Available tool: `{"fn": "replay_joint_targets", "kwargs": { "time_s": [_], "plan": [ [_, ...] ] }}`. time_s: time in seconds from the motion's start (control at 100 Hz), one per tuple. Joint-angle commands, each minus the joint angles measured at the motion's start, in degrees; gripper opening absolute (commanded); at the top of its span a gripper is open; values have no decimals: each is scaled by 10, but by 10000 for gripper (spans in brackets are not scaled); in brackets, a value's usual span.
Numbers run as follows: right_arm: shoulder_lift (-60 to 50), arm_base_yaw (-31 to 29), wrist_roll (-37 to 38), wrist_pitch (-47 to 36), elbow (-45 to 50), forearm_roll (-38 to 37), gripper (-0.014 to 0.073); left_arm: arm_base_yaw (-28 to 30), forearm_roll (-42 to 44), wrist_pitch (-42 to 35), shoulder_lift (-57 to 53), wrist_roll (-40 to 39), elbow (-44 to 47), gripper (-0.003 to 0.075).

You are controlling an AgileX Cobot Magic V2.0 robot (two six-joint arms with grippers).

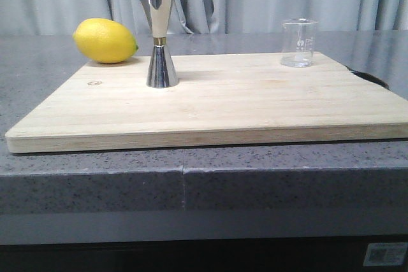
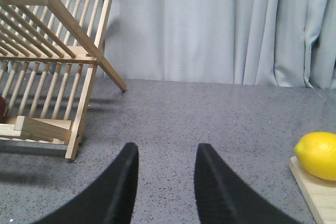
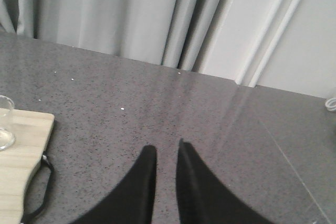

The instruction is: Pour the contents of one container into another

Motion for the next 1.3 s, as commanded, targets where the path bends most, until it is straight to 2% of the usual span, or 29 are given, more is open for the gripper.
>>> {"fn": "replay_joint_targets", "kwargs": {
  "time_s": [0.0, 0.28, 0.56, 0.72, 0.89, 1.29],
  "plan": [
    [-2, -2, 3, -50, -12, 24, -11, 1, -14, -38, 0, -1, -14, 201],
    [-2, -2, 3, -126, -5, 95, -25, 1, -19, -38, 0, -1, -14, 102],
    [-2, -2, 3, -246, 102, 104, -26, 1, -18, -38, 0, -1, -14, -3],
    [-2, -2, 3, -303, 132, 93, -48, 1, -9, -38, 0, -1, -14, -6],
    [-2, -2, 3, -301, 132, 56, -46, 1, -9, -38, 0, -1, -14, -6],
    [-2, -2, 3, -301, 132, 57, -46, 1, -9, -38, 1, -1, -14, -8]
  ]
}}
